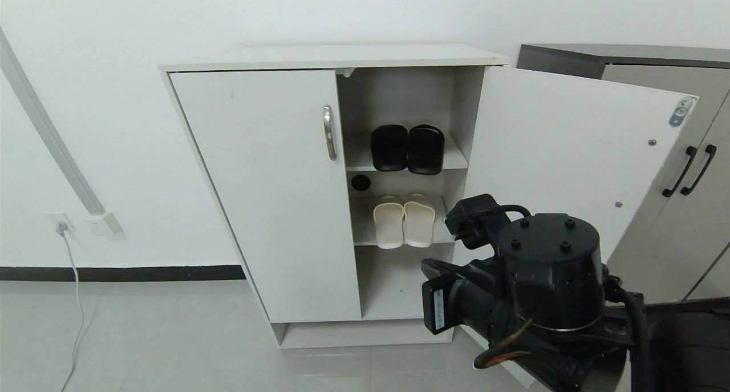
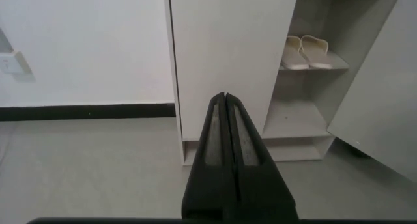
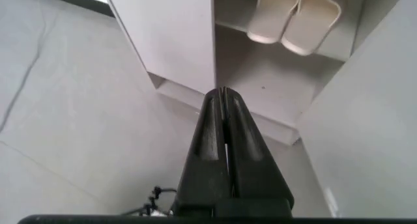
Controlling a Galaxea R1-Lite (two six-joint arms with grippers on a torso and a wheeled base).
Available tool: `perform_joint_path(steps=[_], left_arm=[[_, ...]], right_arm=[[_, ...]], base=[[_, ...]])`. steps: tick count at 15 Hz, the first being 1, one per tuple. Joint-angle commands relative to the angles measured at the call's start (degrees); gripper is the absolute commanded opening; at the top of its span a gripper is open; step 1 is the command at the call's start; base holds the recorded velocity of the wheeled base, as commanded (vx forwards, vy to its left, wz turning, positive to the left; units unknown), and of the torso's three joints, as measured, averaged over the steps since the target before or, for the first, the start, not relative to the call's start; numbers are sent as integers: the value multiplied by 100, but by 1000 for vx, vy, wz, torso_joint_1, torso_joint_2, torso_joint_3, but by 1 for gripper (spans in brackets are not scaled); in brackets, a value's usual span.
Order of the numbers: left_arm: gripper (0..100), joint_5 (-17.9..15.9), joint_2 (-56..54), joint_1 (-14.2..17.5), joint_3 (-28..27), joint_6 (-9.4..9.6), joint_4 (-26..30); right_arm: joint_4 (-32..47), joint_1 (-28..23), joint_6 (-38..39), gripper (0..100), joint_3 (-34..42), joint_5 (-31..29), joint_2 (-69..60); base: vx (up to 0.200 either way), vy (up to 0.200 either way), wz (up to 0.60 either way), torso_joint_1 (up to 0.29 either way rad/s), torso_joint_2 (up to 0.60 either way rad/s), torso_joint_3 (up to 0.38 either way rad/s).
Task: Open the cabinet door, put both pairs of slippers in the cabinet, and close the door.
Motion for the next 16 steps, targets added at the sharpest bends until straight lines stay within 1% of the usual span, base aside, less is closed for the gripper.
perform_joint_path(steps=[1, 2, 4, 8, 16], left_arm=[[0, 2, 7, 0, 0, -11, -2], [0, 10, 7, 0, 0, -19, -2], [0, 19, 7, 0, 0, -11, -2], [0, 28, 7, 0, 0, -19, -2], [0, 28, 7, 0, 0, -19, -2]], right_arm=[[-715, -530, -30, 0, -220, 333, 730], [-838, -583, -21, 0, -247, 341, 818], [-838, -671, -21, 0, -203, 341, 853], [-864, -680, -118, 0, -53, 306, 941], [-864, -706, -153, 0, -27, 306, 941]], base=[[-200, 0, 0, 7, -2, 2], [0, 0, 0, 0, 0, 0], [0, 0, 0, 0, 0, 0], [0, 0, 0, 0, 0, 0], [0, 0, 0, 0, 0, 0]])
